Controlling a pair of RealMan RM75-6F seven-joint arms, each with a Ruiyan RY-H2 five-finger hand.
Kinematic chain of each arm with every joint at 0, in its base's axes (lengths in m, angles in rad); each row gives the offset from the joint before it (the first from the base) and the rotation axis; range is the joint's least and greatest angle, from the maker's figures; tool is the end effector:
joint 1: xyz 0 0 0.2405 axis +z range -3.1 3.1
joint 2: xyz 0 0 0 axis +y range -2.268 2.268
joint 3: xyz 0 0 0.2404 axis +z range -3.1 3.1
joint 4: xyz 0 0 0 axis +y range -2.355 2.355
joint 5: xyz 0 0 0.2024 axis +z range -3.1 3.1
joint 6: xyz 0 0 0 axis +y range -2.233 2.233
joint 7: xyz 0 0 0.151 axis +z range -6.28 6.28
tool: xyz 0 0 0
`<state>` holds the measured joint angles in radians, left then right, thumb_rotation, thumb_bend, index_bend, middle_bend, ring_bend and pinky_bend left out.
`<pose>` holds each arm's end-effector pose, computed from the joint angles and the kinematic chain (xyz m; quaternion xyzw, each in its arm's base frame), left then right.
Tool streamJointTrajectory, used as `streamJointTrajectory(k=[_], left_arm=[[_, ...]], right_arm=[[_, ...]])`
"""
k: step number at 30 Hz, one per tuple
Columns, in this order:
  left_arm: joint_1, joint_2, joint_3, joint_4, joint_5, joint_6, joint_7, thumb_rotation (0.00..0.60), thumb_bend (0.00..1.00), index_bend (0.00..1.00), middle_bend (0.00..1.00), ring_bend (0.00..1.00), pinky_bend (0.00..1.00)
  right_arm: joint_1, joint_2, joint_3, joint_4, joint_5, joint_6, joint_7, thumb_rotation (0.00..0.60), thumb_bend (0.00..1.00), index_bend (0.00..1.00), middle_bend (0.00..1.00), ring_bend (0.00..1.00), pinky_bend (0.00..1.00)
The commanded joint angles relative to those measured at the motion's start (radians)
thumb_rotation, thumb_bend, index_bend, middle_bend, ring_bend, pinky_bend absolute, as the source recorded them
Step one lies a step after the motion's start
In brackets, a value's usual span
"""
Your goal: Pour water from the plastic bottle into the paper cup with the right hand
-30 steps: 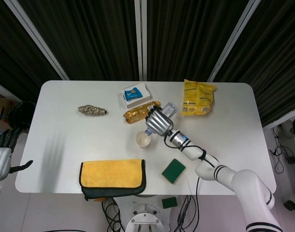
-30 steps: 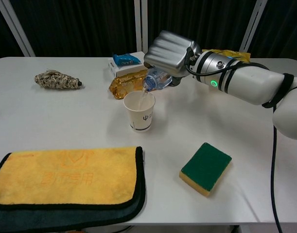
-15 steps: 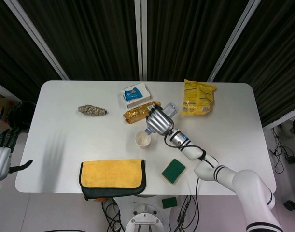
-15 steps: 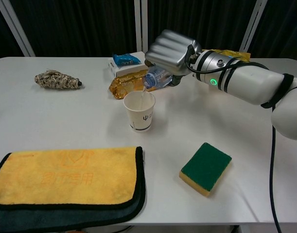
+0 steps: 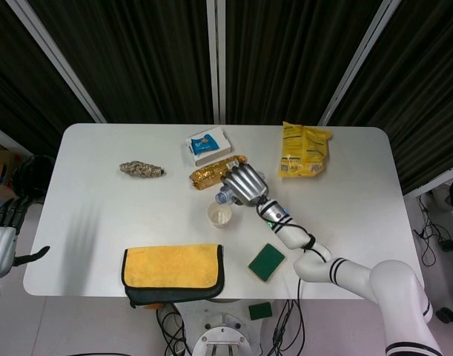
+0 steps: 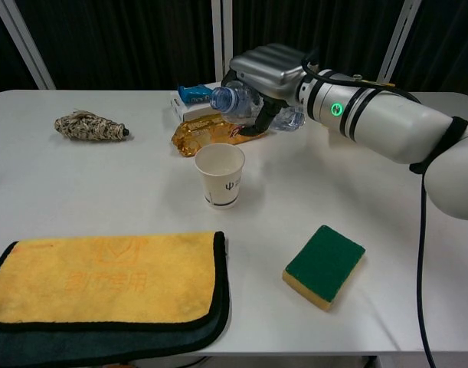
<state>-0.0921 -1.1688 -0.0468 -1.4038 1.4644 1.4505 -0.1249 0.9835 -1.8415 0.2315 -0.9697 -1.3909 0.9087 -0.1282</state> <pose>-0.3345 0.1905 0.1640 -0.5881 -0.3936 -0.3669 0.6037 -0.0584 -0.3893 -0.0643 0.7865 -0.2407 0.4302 0.3719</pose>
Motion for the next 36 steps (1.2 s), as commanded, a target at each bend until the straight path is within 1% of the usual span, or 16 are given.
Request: streamJointTrajectory(k=[1, 2, 6, 8, 11, 14, 17, 20, 21, 26, 28, 31, 36], left_arm=[[0.000, 0.000, 0.000, 0.001, 0.001, 0.001, -0.002, 0.536, 0.09, 0.09, 0.07, 0.00, 0.12], [0.001, 0.000, 0.000, 0.001, 0.001, 0.001, -0.003, 0.536, 0.09, 0.09, 0.07, 0.00, 0.12], [0.001, 0.001, 0.001, -0.002, 0.004, 0.003, 0.001, 0.539, 0.09, 0.09, 0.07, 0.00, 0.12], [0.001, 0.002, 0.002, -0.005, 0.004, 0.003, 0.004, 0.537, 0.09, 0.09, 0.07, 0.00, 0.12], [-0.001, 0.002, 0.004, -0.011, 0.008, 0.000, 0.010, 0.539, 0.09, 0.09, 0.07, 0.00, 0.12], [-0.004, 0.001, 0.006, -0.016, 0.011, -0.004, 0.018, 0.538, 0.09, 0.09, 0.07, 0.00, 0.12], [-0.008, 0.002, 0.008, -0.024, 0.015, -0.009, 0.030, 0.539, 0.09, 0.09, 0.07, 0.00, 0.11], [-0.011, 0.005, 0.010, -0.035, 0.020, -0.011, 0.044, 0.541, 0.09, 0.09, 0.07, 0.00, 0.12], [-0.012, 0.006, 0.010, -0.038, 0.021, -0.012, 0.048, 0.542, 0.09, 0.09, 0.07, 0.00, 0.12], [-0.017, 0.006, 0.011, -0.054, 0.019, -0.020, 0.067, 0.542, 0.09, 0.09, 0.07, 0.00, 0.12], [-0.019, 0.005, 0.012, -0.057, 0.019, -0.023, 0.071, 0.540, 0.09, 0.09, 0.07, 0.00, 0.12], [-0.021, 0.005, 0.014, -0.062, 0.019, -0.027, 0.081, 0.543, 0.09, 0.09, 0.07, 0.00, 0.12], [-0.024, 0.003, 0.016, -0.066, 0.019, -0.032, 0.088, 0.542, 0.09, 0.09, 0.07, 0.00, 0.12]], right_arm=[[-0.055, 0.057, 0.064, -0.119, 0.087, -0.010, 0.214, 0.600, 0.40, 0.81, 0.65, 0.64, 0.49], [-0.073, 0.075, 0.079, -0.150, 0.116, -0.021, 0.273, 0.600, 0.40, 0.81, 0.65, 0.64, 0.50], [-0.128, 0.131, 0.118, -0.223, 0.184, -0.043, 0.434, 0.600, 0.40, 0.81, 0.65, 0.64, 0.50], [-0.154, 0.157, 0.124, -0.245, 0.198, -0.060, 0.515, 0.600, 0.40, 0.81, 0.65, 0.64, 0.50], [-0.194, 0.190, 0.117, -0.248, 0.203, -0.088, 0.635, 0.600, 0.42, 0.81, 0.65, 0.64, 0.50], [-0.240, 0.195, 0.086, -0.217, 0.163, -0.073, 0.746, 0.600, 0.42, 0.81, 0.65, 0.64, 0.50], [-0.291, 0.166, 0.039, -0.144, 0.067, 0.008, 0.904, 0.600, 0.44, 0.81, 0.65, 0.64, 0.50], [-0.333, 0.124, -0.011, -0.034, -0.019, 0.095, 1.084, 0.600, 0.43, 0.81, 0.65, 0.64, 0.50], [-0.341, 0.112, -0.022, -0.002, -0.037, 0.116, 1.119, 0.600, 0.43, 0.81, 0.65, 0.64, 0.50], [-0.373, 0.040, -0.081, 0.170, -0.115, 0.230, 1.208, 0.600, 0.39, 0.81, 0.65, 0.64, 0.50], [-0.383, 0.020, -0.096, 0.219, -0.129, 0.255, 1.224, 0.600, 0.39, 0.81, 0.65, 0.64, 0.50], [-0.397, -0.005, -0.112, 0.281, -0.134, 0.268, 1.257, 0.600, 0.39, 0.81, 0.65, 0.64, 0.50], [-0.407, -0.030, -0.126, 0.348, -0.128, 0.250, 1.309, 0.600, 0.39, 0.80, 0.65, 0.64, 0.50]])
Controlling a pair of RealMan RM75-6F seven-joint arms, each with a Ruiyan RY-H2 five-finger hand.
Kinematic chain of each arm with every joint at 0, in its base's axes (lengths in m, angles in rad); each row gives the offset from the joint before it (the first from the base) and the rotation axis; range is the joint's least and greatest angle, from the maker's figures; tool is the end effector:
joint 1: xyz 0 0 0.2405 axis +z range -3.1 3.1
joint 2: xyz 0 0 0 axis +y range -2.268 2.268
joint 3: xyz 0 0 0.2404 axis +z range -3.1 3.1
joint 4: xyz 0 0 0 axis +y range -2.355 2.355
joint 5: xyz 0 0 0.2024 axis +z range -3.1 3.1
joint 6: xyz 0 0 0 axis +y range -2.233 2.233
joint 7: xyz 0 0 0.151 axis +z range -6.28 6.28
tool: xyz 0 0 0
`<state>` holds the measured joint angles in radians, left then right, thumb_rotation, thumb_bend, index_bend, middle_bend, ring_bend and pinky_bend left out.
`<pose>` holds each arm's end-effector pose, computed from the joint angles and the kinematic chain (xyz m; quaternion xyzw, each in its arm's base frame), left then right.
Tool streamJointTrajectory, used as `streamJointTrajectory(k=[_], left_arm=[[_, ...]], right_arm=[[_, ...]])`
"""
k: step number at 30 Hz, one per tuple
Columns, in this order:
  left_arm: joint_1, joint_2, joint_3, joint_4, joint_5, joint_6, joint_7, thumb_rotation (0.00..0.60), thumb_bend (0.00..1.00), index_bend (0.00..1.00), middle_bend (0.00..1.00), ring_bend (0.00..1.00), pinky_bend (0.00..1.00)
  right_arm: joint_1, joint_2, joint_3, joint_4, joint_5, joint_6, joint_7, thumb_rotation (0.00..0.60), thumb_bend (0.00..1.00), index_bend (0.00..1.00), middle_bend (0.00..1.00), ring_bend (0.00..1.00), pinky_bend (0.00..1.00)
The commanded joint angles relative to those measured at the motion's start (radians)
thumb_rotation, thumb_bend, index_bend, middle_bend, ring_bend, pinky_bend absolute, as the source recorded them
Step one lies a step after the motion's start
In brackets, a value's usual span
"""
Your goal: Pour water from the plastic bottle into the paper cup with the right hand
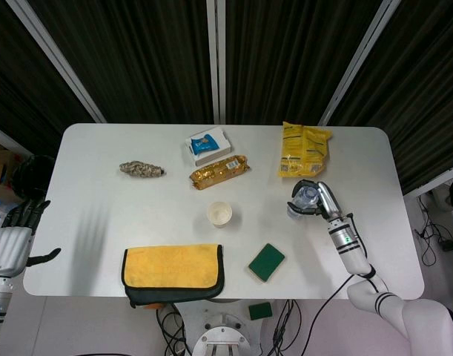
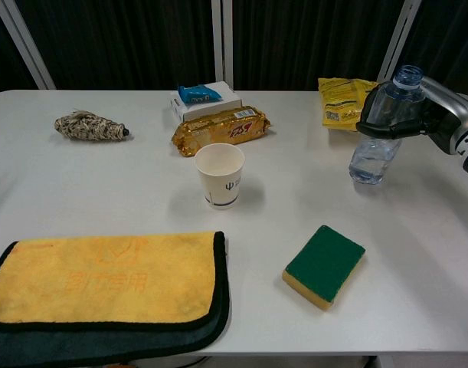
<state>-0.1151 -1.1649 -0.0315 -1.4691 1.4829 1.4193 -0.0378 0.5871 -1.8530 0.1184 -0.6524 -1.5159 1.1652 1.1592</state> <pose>-0.3198 0.1936 0.1494 -0.6157 -0.3893 -0.3530 0.5872 -0.2447 -0.3498 -0.0159 0.4700 -0.6083 0.5923 0.2412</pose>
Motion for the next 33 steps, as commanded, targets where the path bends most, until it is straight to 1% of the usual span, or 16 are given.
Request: streamJointTrajectory(k=[1, 6, 11, 15, 19, 22, 25, 27, 31, 33], left_arm=[[-0.001, -0.001, 0.001, -0.001, 0.000, -0.002, 0.001, 0.542, 0.09, 0.09, 0.07, 0.00, 0.12], [-0.003, -0.002, 0.004, 0.001, 0.006, -0.004, -0.003, 0.552, 0.09, 0.09, 0.07, 0.00, 0.12], [-0.002, -0.001, 0.004, 0.003, 0.003, -0.002, -0.002, 0.562, 0.09, 0.09, 0.07, 0.00, 0.12], [-0.002, -0.002, 0.004, 0.004, 0.002, -0.002, -0.003, 0.562, 0.09, 0.09, 0.07, 0.00, 0.12], [-0.003, -0.004, 0.005, 0.007, 0.003, -0.002, -0.006, 0.563, 0.09, 0.09, 0.07, 0.00, 0.12], [-0.003, -0.004, 0.005, 0.008, 0.003, -0.002, -0.006, 0.560, 0.09, 0.09, 0.07, 0.00, 0.12], [-0.002, -0.003, 0.005, 0.008, 0.004, 0.000, -0.007, 0.564, 0.09, 0.09, 0.07, 0.00, 0.12], [-0.002, -0.002, 0.005, 0.007, 0.003, 0.001, -0.006, 0.566, 0.09, 0.09, 0.07, 0.00, 0.12], [-0.002, -0.003, 0.005, 0.008, 0.003, 0.001, -0.007, 0.564, 0.09, 0.09, 0.07, 0.00, 0.12], [-0.004, -0.004, 0.005, 0.008, 0.002, -0.003, -0.006, 0.564, 0.09, 0.09, 0.07, 0.00, 0.12]], right_arm=[[-0.012, -0.023, -0.015, 0.041, -0.001, -0.010, 0.028, 0.600, 0.39, 0.80, 0.65, 0.64, 0.50], [-0.016, -0.050, -0.028, 0.097, 0.001, -0.038, 0.058, 0.600, 0.39, 0.80, 0.65, 0.64, 0.50], [-0.017, -0.073, -0.039, 0.140, -0.004, -0.043, 0.077, 0.600, 0.39, 0.79, 0.65, 0.64, 0.50], [-0.016, -0.084, -0.047, 0.165, -0.013, -0.034, 0.087, 0.600, 0.36, 0.76, 0.65, 0.62, 0.50], [-0.018, -0.088, -0.054, 0.177, -0.018, -0.028, 0.095, 0.600, 0.28, 0.66, 0.61, 0.57, 0.49], [-0.020, -0.089, -0.056, 0.182, -0.019, -0.024, 0.101, 0.600, 0.20, 0.57, 0.56, 0.51, 0.47], [-0.022, -0.089, -0.060, 0.186, -0.021, -0.021, 0.108, 0.600, 0.17, 0.49, 0.51, 0.46, 0.44], [-0.022, -0.087, -0.063, 0.186, -0.023, -0.021, 0.113, 0.600, 0.15, 0.42, 0.48, 0.43, 0.41], [-0.023, -0.078, -0.071, 0.180, -0.029, -0.021, 0.124, 0.600, 0.09, 0.31, 0.40, 0.35, 0.30], [-0.025, -0.073, -0.072, 0.178, -0.031, -0.014, 0.122, 0.600, 0.06, 0.23, 0.34, 0.27, 0.25]])
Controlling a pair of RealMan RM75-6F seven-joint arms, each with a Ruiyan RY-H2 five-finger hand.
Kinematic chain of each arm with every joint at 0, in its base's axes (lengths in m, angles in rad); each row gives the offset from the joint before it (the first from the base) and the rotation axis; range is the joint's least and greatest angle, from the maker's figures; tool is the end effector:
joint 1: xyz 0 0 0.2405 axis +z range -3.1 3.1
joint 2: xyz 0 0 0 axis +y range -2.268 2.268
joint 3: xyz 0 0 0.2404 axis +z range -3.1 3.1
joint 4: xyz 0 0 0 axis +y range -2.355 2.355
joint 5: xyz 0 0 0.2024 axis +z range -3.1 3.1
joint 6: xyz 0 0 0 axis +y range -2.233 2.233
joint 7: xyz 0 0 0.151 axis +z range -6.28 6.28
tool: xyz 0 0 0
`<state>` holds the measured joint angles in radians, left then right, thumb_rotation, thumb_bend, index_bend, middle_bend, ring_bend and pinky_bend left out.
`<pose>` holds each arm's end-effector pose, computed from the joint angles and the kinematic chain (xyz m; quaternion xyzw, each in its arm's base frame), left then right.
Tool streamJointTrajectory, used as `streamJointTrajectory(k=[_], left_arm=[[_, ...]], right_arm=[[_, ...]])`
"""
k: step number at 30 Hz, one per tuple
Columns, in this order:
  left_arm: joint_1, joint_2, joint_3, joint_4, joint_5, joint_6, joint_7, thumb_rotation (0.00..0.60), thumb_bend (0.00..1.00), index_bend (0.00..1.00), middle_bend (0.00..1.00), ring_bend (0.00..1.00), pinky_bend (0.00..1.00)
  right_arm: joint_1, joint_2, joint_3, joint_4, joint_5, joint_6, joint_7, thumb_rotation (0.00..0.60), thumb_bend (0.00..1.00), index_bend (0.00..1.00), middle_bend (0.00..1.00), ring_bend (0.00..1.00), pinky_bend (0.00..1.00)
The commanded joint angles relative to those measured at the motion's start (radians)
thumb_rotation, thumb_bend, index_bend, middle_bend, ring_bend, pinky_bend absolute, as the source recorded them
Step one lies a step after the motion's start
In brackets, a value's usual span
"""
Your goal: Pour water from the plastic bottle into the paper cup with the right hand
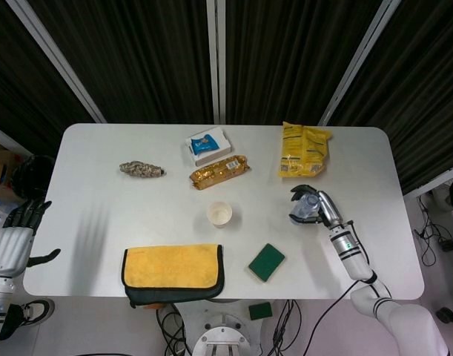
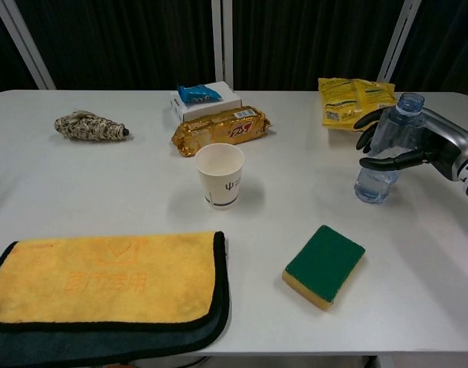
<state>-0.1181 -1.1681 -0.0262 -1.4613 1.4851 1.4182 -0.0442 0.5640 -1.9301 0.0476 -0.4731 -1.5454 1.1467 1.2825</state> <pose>-0.3206 0.1936 0.1482 -0.6176 -0.3901 -0.3526 0.5848 -0.2684 -0.3390 -0.0311 0.4756 -0.6307 0.5631 0.2428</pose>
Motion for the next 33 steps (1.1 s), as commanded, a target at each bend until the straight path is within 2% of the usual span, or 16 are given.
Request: streamJointTrajectory(k=[1, 3, 5, 8, 13, 17, 24, 26, 29, 33], left_arm=[[-0.002, 0.000, 0.000, 0.000, 0.000, -0.003, 0.001, 0.565, 0.09, 0.09, 0.07, 0.00, 0.12], [-0.003, 0.001, 0.000, -0.003, 0.000, -0.004, 0.003, 0.565, 0.09, 0.09, 0.07, 0.00, 0.12], [-0.004, 0.002, 0.000, -0.005, 0.001, -0.004, 0.005, 0.564, 0.09, 0.09, 0.07, 0.00, 0.12], [-0.005, 0.002, 0.000, -0.007, 0.001, -0.005, 0.008, 0.563, 0.09, 0.09, 0.07, 0.00, 0.12], [-0.009, -0.001, 0.001, -0.007, 0.001, -0.011, 0.012, 0.563, 0.09, 0.09, 0.07, 0.00, 0.12], [-0.008, -0.003, 0.002, -0.009, 0.005, -0.006, 0.016, 0.563, 0.09, 0.09, 0.07, 0.00, 0.12], [-0.010, -0.006, 0.000, -0.016, 0.004, -0.004, 0.029, 0.562, 0.09, 0.09, 0.07, 0.00, 0.12], [-0.010, -0.008, 0.000, -0.017, 0.006, -0.001, 0.031, 0.562, 0.09, 0.09, 0.07, 0.00, 0.12], [-0.008, -0.011, 0.000, -0.016, 0.006, 0.003, 0.036, 0.562, 0.09, 0.09, 0.07, 0.00, 0.12], [-0.006, -0.015, 0.001, -0.015, 0.011, 0.012, 0.038, 0.560, 0.09, 0.09, 0.07, 0.00, 0.12]], right_arm=[[-0.003, 0.007, -0.002, -0.003, -0.002, 0.007, -0.002, 0.600, 0.06, 0.21, 0.32, 0.25, 0.24], [-0.005, 0.019, -0.009, -0.007, -0.007, 0.006, -0.013, 0.600, 0.04, 0.13, 0.25, 0.18, 0.20], [-0.005, 0.049, -0.032, -0.023, -0.023, -0.015, -0.033, 0.600, 0.02, 0.02, 0.13, 0.06, 0.11], [-0.014, 0.113, -0.060, -0.072, -0.039, -0.031, -0.084, 0.600, 0.00, 0.00, 0.00, 0.00, 0.01], [-0.047, 0.220, -0.067, -0.181, -0.031, -0.014, -0.232, 0.600, 0.00, 0.00, 0.00, 0.00, 0.00], [-0.078, 0.350, -0.080, -0.328, -0.022, -0.010, -0.403, 0.600, 0.00, 0.00, 0.00, 0.00, 0.00], [-0.164, 0.619, -0.103, -0.707, 0.050, -0.008, -0.789, 0.600, 0.00, 0.00, 0.00, 0.00, 0.00], [-0.202, 0.657, -0.098, -0.770, 0.079, 0.036, -0.900, 0.600, 0.00, 0.00, 0.00, 0.00, 0.00], [-0.284, 0.676, -0.077, -0.827, 0.127, 0.169, -1.141, 0.600, 0.00, 0.00, 0.00, 0.00, 0.00], [-0.366, 0.660, -0.051, -0.865, 0.161, 0.313, -1.314, 0.600, 0.00, 0.00, 0.00, 0.00, 0.00]])
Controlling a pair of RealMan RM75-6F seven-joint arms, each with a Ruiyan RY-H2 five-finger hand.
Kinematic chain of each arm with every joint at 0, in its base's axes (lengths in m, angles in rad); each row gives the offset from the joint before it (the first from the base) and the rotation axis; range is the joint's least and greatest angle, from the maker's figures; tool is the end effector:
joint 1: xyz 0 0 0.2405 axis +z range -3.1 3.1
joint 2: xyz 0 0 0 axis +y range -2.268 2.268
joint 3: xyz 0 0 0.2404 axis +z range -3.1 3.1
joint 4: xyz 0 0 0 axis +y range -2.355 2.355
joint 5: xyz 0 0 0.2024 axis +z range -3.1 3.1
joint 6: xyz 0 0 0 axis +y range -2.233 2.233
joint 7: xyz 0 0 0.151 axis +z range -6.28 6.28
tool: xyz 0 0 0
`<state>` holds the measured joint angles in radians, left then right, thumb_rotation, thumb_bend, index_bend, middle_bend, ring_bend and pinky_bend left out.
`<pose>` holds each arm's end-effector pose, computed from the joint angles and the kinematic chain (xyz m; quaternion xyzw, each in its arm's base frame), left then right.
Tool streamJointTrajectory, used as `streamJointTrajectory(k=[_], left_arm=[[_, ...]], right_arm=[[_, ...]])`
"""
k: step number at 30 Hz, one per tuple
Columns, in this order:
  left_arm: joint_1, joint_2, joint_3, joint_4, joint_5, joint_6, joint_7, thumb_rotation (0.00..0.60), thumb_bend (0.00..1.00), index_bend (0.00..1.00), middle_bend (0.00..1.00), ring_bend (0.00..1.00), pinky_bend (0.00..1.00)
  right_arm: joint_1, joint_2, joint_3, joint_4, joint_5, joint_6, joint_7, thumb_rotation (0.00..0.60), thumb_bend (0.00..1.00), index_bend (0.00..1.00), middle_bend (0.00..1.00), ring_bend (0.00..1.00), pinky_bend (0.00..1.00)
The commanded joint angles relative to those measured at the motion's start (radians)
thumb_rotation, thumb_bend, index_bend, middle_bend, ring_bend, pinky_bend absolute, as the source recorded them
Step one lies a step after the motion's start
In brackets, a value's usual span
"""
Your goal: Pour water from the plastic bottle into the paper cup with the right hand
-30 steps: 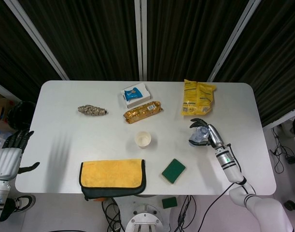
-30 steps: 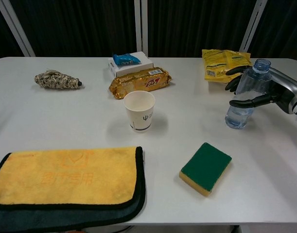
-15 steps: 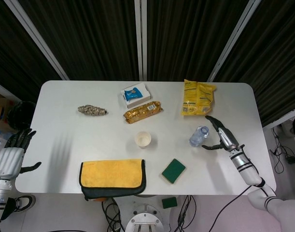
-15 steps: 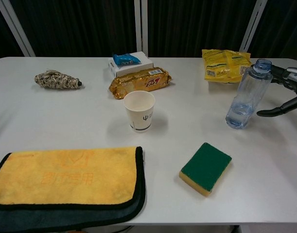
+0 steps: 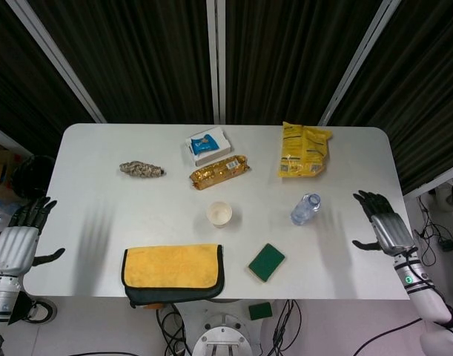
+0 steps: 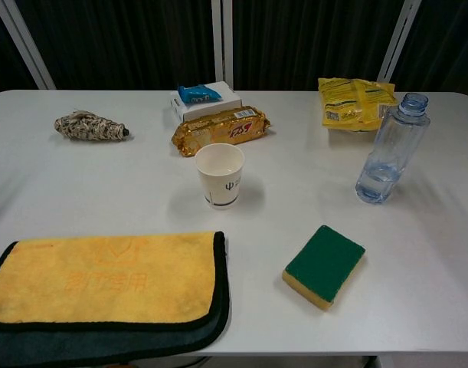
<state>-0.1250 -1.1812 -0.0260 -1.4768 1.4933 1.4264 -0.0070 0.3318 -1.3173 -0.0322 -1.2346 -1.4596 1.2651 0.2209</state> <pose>-0.3134 0.1953 0.1424 -0.6235 -0.3811 -0.3557 0.5827 -0.3198 -0.2537 0.0993 0.6606 -0.4171 0.3637 0.5073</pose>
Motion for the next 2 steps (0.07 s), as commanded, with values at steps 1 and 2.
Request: streamJointTrajectory(k=[1, 2], left_arm=[[0.002, -0.002, 0.001, 0.001, 0.005, 0.006, 0.001, 0.562, 0.09, 0.09, 0.07, 0.00, 0.12], [0.002, -0.003, 0.002, 0.002, 0.006, 0.006, 0.002, 0.562, 0.09, 0.09, 0.07, 0.00, 0.12]], right_arm=[[-0.146, 0.044, 0.031, -0.102, 0.076, 0.216, -0.277, 0.600, 0.00, 0.00, 0.00, 0.00, 0.00], [-0.157, 0.042, 0.033, -0.100, 0.077, 0.234, -0.297, 0.600, 0.00, 0.00, 0.00, 0.00, 0.00]])
